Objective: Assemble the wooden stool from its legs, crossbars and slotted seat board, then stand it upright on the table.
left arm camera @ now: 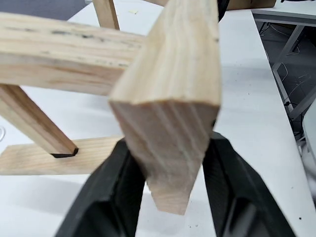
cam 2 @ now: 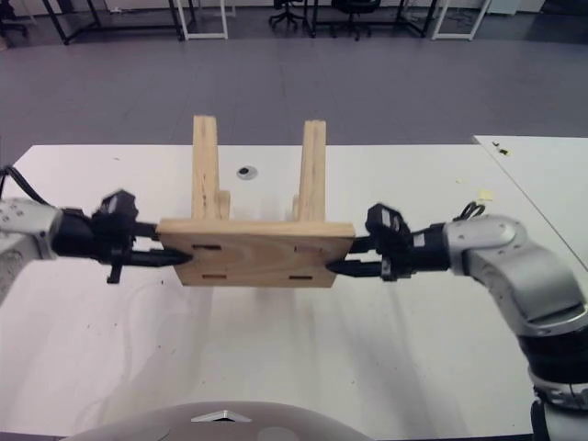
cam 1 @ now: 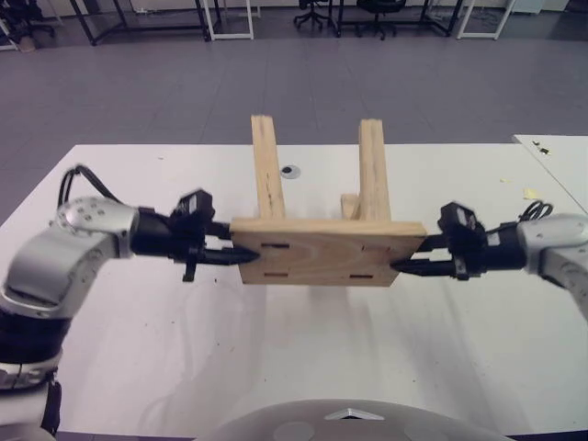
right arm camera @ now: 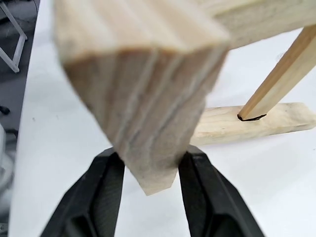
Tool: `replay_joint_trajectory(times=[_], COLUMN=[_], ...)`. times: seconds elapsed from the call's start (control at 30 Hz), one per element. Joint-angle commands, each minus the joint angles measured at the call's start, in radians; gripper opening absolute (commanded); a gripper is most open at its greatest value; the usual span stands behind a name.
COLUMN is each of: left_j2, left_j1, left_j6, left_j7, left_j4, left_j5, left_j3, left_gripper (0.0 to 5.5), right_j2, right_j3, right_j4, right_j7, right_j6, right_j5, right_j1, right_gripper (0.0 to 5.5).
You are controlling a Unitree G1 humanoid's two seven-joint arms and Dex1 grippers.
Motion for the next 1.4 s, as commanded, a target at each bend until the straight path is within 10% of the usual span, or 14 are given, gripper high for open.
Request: replay_joint_trajectory(times=[0.03, 0.2, 0.63, 1.0, 1.4], left_j2=[0.055, 0.071, 0.105, 0.088, 0.111], left_j1=[-0.493, -0.706, -0.949, -0.696, -0.656], left_j6=[0.456, 0.824, 0.846, 0.844, 0.708], left_j7=[-0.051, -0.132, -0.359, -0.314, -0.359], left_j4=[0.106, 0.355, 0.763, 0.652, 0.756], left_j5=[-0.38, -0.484, -0.824, -0.602, -0.3], left_j3=[0.036, -0.046, -0.726, -0.673, -0.581], left_gripper=[1.58, 1.56, 1.31, 1.68, 3.69], right_j2=[-0.073, -0.065, -0.243, -0.249, -0.255], right_j3=[-0.106, 0.047, 0.854, 0.78, 0.509], right_j4=[0.129, 0.413, 0.62, 0.53, 0.533], right_j7=[0.12, 0.213, 0.301, 0.065, -0.306], right_j6=[0.394, 0.742, 0.754, 0.688, 0.612], right_j5=[0.556, 0.689, 1.279, 1.282, 1.281], right_j1=[-0.592, -0.919, -1.048, -0.677, -0.371], right_gripper=[1.6, 1.59, 1.35, 1.35, 3.82])
